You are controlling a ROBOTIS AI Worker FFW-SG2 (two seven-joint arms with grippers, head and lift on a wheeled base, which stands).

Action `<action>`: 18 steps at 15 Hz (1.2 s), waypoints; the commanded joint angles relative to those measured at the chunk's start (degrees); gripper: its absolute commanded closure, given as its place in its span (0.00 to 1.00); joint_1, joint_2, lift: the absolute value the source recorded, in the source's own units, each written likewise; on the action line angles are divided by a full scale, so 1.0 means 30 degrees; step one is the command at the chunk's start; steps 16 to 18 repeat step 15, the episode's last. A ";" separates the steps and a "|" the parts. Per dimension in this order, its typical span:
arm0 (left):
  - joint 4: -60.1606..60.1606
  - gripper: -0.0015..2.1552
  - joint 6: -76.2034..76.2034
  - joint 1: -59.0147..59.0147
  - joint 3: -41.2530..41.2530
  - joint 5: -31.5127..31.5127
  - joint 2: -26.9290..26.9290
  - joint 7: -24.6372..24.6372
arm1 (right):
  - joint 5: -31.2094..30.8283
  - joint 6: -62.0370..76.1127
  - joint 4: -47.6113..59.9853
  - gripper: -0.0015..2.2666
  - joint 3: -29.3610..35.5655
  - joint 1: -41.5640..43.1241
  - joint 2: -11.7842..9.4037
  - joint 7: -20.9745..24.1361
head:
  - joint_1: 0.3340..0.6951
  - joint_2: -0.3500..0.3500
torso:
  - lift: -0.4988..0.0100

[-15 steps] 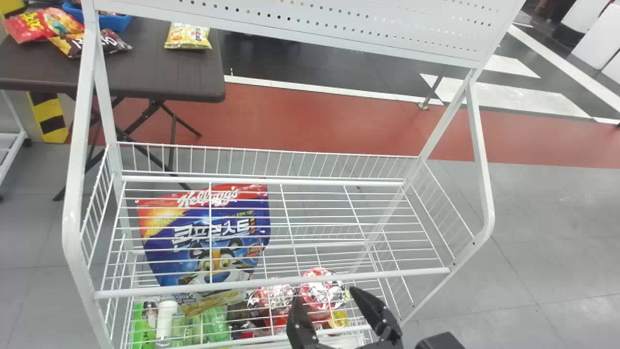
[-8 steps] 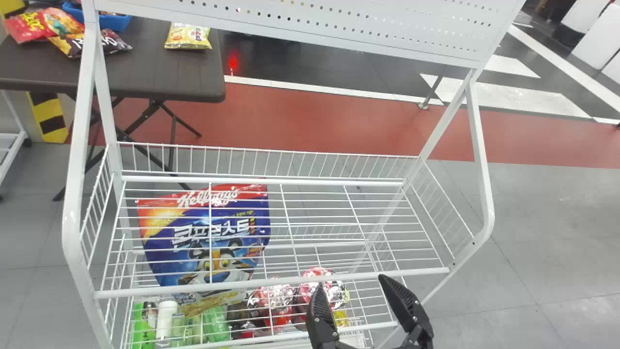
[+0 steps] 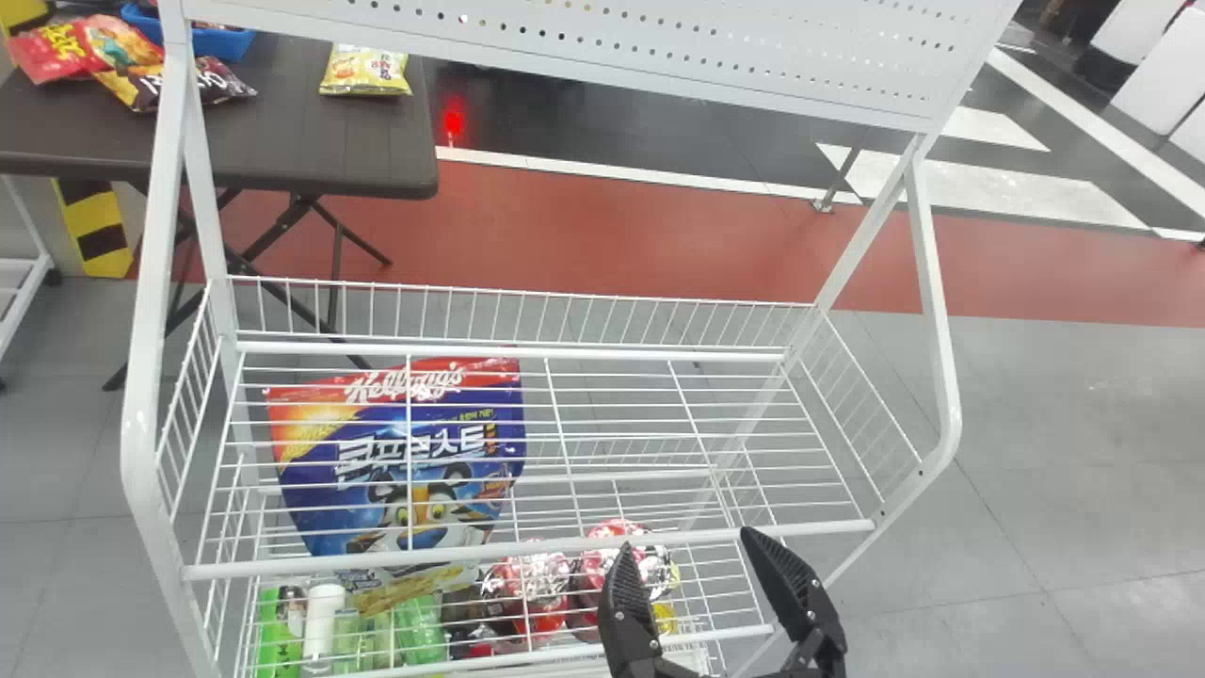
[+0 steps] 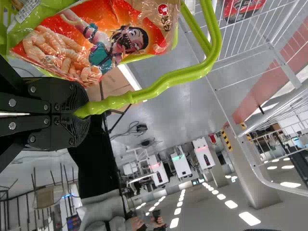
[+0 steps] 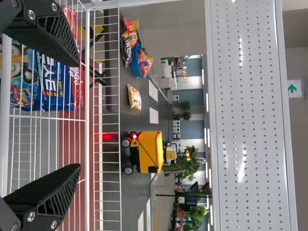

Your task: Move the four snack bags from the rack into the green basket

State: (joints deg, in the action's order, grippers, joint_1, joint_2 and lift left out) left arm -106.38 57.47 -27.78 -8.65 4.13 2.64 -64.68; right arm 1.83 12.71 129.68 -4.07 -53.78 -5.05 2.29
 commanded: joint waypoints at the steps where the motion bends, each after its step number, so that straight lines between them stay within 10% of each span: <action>1: -0.0019 0.98 -0.0008 -0.0026 0.0042 0.0001 0.0000 0.0027 | -0.0023 0.0347 -0.0220 0.03 -0.0022 0.0114 -0.0046 0.0000 | 1.00 0.00 | 0.98; 18: -0.0019 0.98 -0.0067 0.0003 0.0159 -0.0028 0.0000 -0.0002 | -0.0111 0.1168 -0.0425 0.03 -0.0168 0.0143 0.0013 0.0293 | 1.00 0.00 | 0.98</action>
